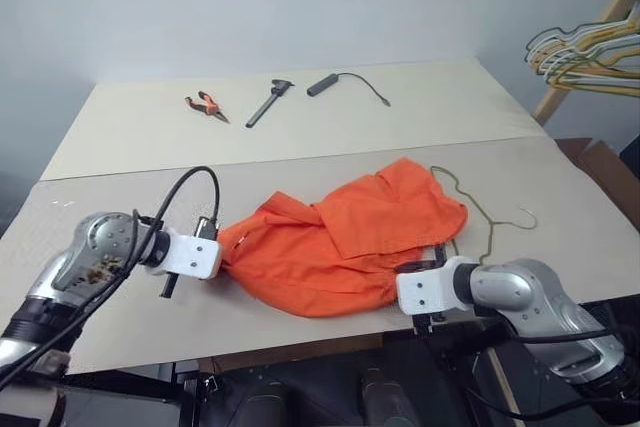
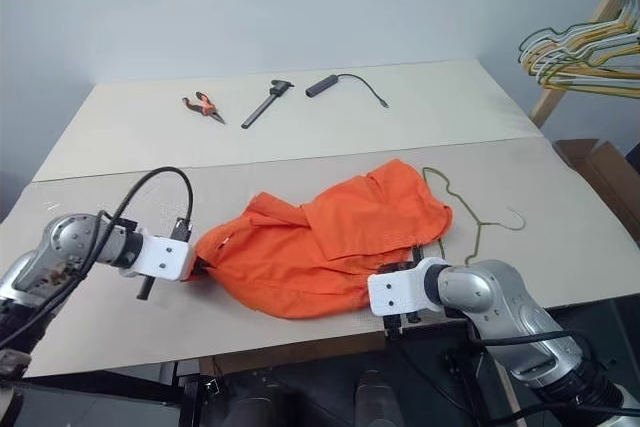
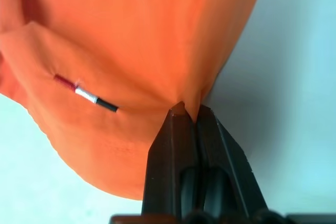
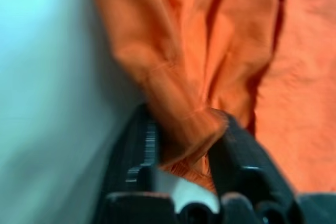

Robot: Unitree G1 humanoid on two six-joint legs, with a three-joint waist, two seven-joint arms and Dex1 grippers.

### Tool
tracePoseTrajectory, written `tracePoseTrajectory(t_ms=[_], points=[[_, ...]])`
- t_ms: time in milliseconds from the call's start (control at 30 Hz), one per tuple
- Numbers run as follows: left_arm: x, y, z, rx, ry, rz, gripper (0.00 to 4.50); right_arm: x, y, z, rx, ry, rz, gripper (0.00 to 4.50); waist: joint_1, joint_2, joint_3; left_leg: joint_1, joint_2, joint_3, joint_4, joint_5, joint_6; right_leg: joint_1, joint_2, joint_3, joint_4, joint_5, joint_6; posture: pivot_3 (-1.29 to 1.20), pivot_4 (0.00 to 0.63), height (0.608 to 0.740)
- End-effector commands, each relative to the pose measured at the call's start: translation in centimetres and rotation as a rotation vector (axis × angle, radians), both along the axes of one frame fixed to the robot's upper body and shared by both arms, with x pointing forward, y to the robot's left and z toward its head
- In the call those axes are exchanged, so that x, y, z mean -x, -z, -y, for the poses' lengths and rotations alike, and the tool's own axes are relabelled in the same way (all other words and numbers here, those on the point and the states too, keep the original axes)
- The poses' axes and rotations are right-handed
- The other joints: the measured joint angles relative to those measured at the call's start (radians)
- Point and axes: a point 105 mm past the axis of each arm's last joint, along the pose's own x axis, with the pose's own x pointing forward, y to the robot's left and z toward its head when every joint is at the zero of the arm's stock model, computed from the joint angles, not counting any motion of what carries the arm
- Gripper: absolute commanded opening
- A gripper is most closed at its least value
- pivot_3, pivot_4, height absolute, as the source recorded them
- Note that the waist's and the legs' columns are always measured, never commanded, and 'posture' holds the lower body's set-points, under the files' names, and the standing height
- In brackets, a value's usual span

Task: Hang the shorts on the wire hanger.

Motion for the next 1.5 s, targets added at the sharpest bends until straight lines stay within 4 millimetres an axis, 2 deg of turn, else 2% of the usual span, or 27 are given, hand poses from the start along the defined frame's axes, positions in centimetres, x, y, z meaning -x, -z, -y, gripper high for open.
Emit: tracePoseTrajectory(t_ms=[33,133,233,300,333,433,467,533,600,667,733,767,800,867,933,1000,1033,1100,1133,1167,1233,1300,1333,1367,1433,1467,1500], points=[[1.1,-1.8,-0.4,0.033,-0.011,-0.003,0.0,-1.1,-2.4,0.9,-0.014,-0.012,0.08,0.09,0.0,0.0,0.0,0.0,0.0,0.0,0.0,0.0,0.0,0.0,0.0,0.0,0.0,0.0,0.0,-0.12,0.1,0.74],[2.7,-2.6,0.2,0.117,-0.013,-0.069,0.0,-2.0,-3.6,1.6,-0.031,-0.042,0.102,0.04,0.0,-0.001,0.0,0.0,0.001,0.0,0.0,0.0,0.0,0.0,0.0,0.0,0.0,0.0,0.0,-0.11,0.09,0.74],[3.9,-3.3,0.9,0.183,-0.01,-0.12,0.0,-2.0,-4.5,2.0,-0.048,-0.126,0.077,0.04,0.002,-0.001,0.0,0.0,0.001,0.001,0.0,0.0,0.0,0.0,0.0,0.0,0.0,0.0,0.0,-0.1,0.084,0.74],[4.0,-4.1,1.7,0.259,-0.021,-0.114,0.0,-2.4,-5.5,2.5,-0.061,-0.146,0.048,0.04,0.003,-0.001,0.0,0.0,0.001,0.001,0.0,0.0,0.0,0.0,0.0,0.0,-0.001,0.0,0.0,-0.1,0.076,0.74],[3.2,-5.0,2.3,0.335,-0.052,-0.085,0.0,-3.5,-6.4,2.6,-0.084,-0.13,0.077,0.04,0.003,-0.001,0.0,0.0,0.001,0.001,0.0,0.0,0.0,0.0,0.0,0.0,-0.001,0.0,0.0,-0.1,0.068,0.74],[-0.6,-9.1,3.8,0.565,-0.141,0.087,0.0,-8.6,-10.5,2.4,-0.17,-0.017,0.28,0.04,0.003,-0.001,0.0,0.003,0.001,0.001,0.001,0.0,0.0,0.004,0.0,0.0,-0.001,0.002,0.0,-0.1,0.051,0.74],[-2.4,-11.2,4.1,0.659,-0.191,0.167,0.0,-10.8,-12.5,2.3,-0.2,0.033,0.387,0.04,0.002,-0.002,-0.001,0.003,0.001,0.001,0.001,0.001,-0.001,0.004,0.001,0.0,-0.003,0.005,0.0,-0.09,0.039,0.74],[-6.8,-16.4,4.3,0.862,-0.334,0.378,0.0,-15.0,-17.8,2.0,-0.287,0.171,0.64,0.04,0.002,-0.003,-0.003,0.005,0.0,0.0,0.002,0.003,-0.005,0.005,0.001,0.0,-0.003,0.009,-0.001,-0.09,0.027,0.74],[-10.3,-21.1,3.9,1.016,-0.472,0.587,0.0,-17.5,-22.7,1.7,-0.401,0.288,0.863,0.04,-0.002,-0.006,-0.01,0.002,-0.004,-0.003,0.001,0.006,-0.008,0.003,0.001,0.0,-0.005,0.013,-0.002,-0.08,0.009,0.74],[-12.3,-24.4,3.3,1.119,-0.581,0.748,0.0,-18.2,-26.0,1.3,-0.489,0.32,1.03,0.04,-0.013,-0.01,-0.029,-0.01,-0.006,-0.003,-0.001,0.013,-0.02,-0.013,0.0,0.001,-0.003,0.013,-0.002,-0.08,0.006,0.74],[-13.3,-30.1,2.0,1.317,-0.705,1.03,0.0,-17.1,-31.6,1.0,-0.696,0.363,1.33,0.04,-0.023,-0.01,-0.045,-0.02,-0.006,-0.003,-0.004,0.014,-0.022,-0.025,-0.001,0.001,0.002,0.013,-0.003,-0.08,0.0,0.74],[-13.0,-31.9,1.8,1.369,-0.716,1.142,0.0,-16.3,-33.2,0.9,-0.781,0.361,1.423,0.04,-0.028,-0.011,-0.046,-0.025,-0.007,-0.003,-0.005,0.014,-0.021,-0.032,-0.002,0.0,0.002,0.013,-0.003,-0.08,0.0,0.74],[-12.5,-33.1,1.8,1.382,-0.701,1.266,0.0,-15.5,-34.3,0.8,-0.846,0.347,1.497,0.04,-0.033,-0.012,-0.047,-0.029,-0.009,-0.003,-0.007,0.014,-0.021,-0.037,-0.004,0.001,0.002,0.013,-0.003,-0.08,0.0,0.74],[-11.9,-33.8,2.1,1.381,-0.653,1.38,0.0,-14.7,-34.9,0.7,-0.887,0.321,1.587,0.04,-0.05,-0.012,-0.054,-0.037,-0.011,-0.003,-0.01,0.013,-0.02,-0.048,-0.007,0.002,0.001,0.013,-0.003,-0.09,0.0,0.74],[-11.6,-33.7,2.5,1.406,-0.62,1.433,0.0,-14.3,-34.1,0.6,-0.898,0.273,1.632,0.04,-0.06,-0.012,-0.062,-0.036,-0.012,-0.003,-0.016,0.012,-0.019,-0.049,-0.007,0.002,0.0,0.013,-0.003,-0.09,0.0,0.74],[-11.5,-32.2,3.6,1.361,-0.53,1.426,0.0,-15.4,-31.6,0.6,-0.883,0.26,1.515,0.04,-0.072,-0.013,-0.066,-0.036,-0.012,-0.003,-0.019,0.012,-0.018,-0.049,-0.007,0.002,-0.002,0.013,-0.003,-0.1,0.0,0.74],[-11.6,-30.6,4.3,1.318,-0.483,1.392,0.0,-16.0,-29.8,0.8,-0.838,0.249,1.464,0.04,-0.077,-0.013,-0.069,-0.036,-0.012,-0.003,-0.019,0.012,-0.018,-0.048,-0.007,0.002,-0.003,0.013,-0.002,-0.1,0.0,0.74],[-11.5,-25.7,5.7,1.233,-0.393,1.239,0.0,-16.8,-24.3,0.7,-0.705,0.159,1.306,0.04,-0.09,-0.011,-0.081,-0.035,-0.012,-0.004,-0.019,0.011,-0.016,-0.045,-0.007,0.002,-0.004,0.013,-0.002,-0.11,0.013,0.74],[-10.9,-22.6,6.2,1.177,-0.351,1.127,0.0,-16.9,-20.7,0.6,-0.656,0.11,1.16,0.04,-0.099,-0.01,-0.084,-0.033,-0.011,-0.004,-0.018,0.011,-0.015,-0.043,-0.007,0.002,-0.003,0.013,-0.002,-0.12,0.026,0.74],[-10.2,-20.7,6.6,1.145,-0.325,1.048,0.0,-16.8,-18.6,0.6,-0.633,0.077,1.065,0.04,-0.108,-0.01,-0.084,-0.028,-0.011,-0.004,-0.018,0.01,-0.014,-0.036,-0.007,0.003,-0.005,0.013,-0.001,-0.12,0.031,0.74],[-8.4,-16.5,6.8,1.036,-0.286,0.888,0.0,-15.4,-13.4,0.5,-0.53,-0.044,0.869,0.04,-0.132,-0.006,-0.082,-0.02,-0.011,-0.003,-0.015,0.007,-0.009,-0.024,-0.007,0.006,-0.008,0.009,0.006,-0.13,0.048,0.74],[-6.4,-13.0,6.6,0.947,-0.283,0.717,0.0,-13.4,-8.7,0.7,-0.435,-0.159,0.685,0.04,-0.153,-0.004,-0.08,-0.025,-0.011,-0.003,-0.009,0.007,-0.008,-0.025,-0.006,0.008,-0.011,0.008,0.006,-0.13,0.055,0.74],[-5.7,-12.1,6.5,0.922,-0.296,0.647,0.0,-12.7,-7.7,0.8,-0.419,-0.186,0.641,0.04,-0.163,-0.003,-0.079,-0.027,-0.011,-0.003,-0.005,0.006,-0.007,-0.026,-0.005,0.008,-0.009,0.008,0.006,-0.13,0.064,0.74],[-4.3,-10.4,6.1,0.864,-0.297,0.542,0.0,-11.5,-5.7,1.0,-0.384,-0.23,0.561,0.04,-0.169,-0.003,-0.079,-0.027,-0.011,-0.003,-0.004,0.006,-0.007,-0.027,-0.006,0.009,-0.005,0.008,0.006,-0.13,0.071,0.74],[-1.4,-7.8,5.4,0.746,-0.283,0.352,0.0,-9.8,-3.1,1.5,-0.342,-0.264,0.453,0.04,-0.19,-0.001,-0.077,-0.024,-0.011,-0.001,-0.002,0.001,0.002,-0.026,-0.005,0.014,-0.003,0.008,0.007,-0.13,0.076,0.74],[0.0,-6.9,4.9,0.694,-0.293,0.256,0.0,-9.2,-2.1,1.7,-0.319,-0.275,0.405,0.04,-0.194,0.0,-0.072,-0.018,-0.01,-0.001,-0.002,0.0,0.002,-0.021,-0.004,0.015,-0.001,0.008,0.007,-0.14,0.084,0.74],[1.2,-6.3,4.4,0.641,-0.308,0.173,0.0,-8.8,-1.6,1.9,-0.298,-0.28,0.383,0.04,-0.194,0.0,-0.061,-0.004,-0.009,-0.001,-0.004,-0.001,0.003,-0.007,-0.002,0.016,-0.002,0.007,0.007,-0.14,0.089,0.74]])
